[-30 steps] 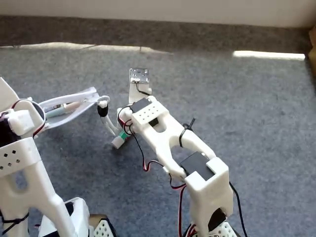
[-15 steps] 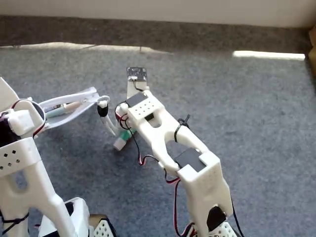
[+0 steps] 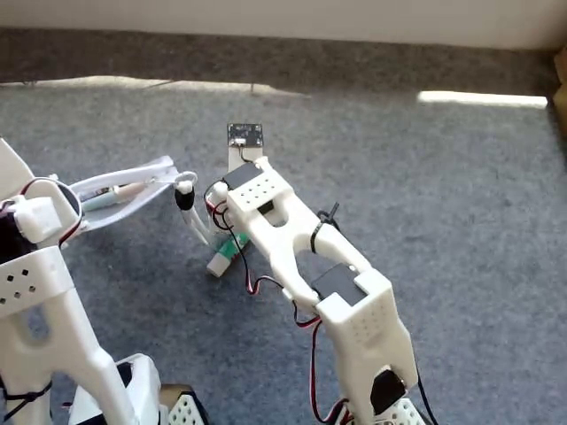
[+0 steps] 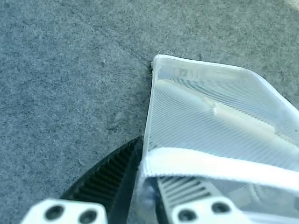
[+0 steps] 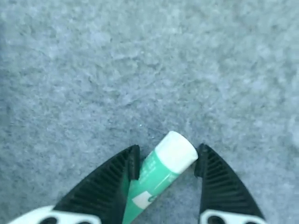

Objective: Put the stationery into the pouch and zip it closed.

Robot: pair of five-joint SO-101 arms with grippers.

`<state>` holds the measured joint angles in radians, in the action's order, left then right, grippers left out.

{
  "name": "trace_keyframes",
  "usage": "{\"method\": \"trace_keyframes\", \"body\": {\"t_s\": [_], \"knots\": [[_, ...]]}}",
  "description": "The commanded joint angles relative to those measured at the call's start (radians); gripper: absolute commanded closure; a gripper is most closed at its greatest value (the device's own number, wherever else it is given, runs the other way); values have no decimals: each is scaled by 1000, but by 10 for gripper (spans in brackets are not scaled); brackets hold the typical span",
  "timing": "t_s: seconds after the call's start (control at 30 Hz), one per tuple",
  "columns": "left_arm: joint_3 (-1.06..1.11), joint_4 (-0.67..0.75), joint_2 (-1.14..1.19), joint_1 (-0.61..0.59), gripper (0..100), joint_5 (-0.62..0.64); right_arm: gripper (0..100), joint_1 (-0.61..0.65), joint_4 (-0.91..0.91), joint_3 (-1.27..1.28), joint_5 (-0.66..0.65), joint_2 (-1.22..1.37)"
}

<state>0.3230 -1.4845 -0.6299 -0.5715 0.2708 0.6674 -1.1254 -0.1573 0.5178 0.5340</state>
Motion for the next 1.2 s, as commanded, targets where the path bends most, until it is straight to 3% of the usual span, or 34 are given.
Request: {"method": "trace_keyframes", "body": {"t_s": [0.0, 0.2, 0.53, 0.87, 1.17], "knots": [[-19, 23, -1, -13, 994, 6, 840, -18, -18, -38, -9, -12], [-19, 23, -1, -16, 994, 6, 985, -16, -12, -42, -9, -12], [-19, 23, -1, -16, 994, 6, 990, -13, -27, -44, -11, -21], [-19, 23, -1, -15, 994, 6, 990, -5, -205, -137, -11, -81], [-19, 23, -1, -12, 994, 6, 990, 42, -211, -130, -11, -206]]}}
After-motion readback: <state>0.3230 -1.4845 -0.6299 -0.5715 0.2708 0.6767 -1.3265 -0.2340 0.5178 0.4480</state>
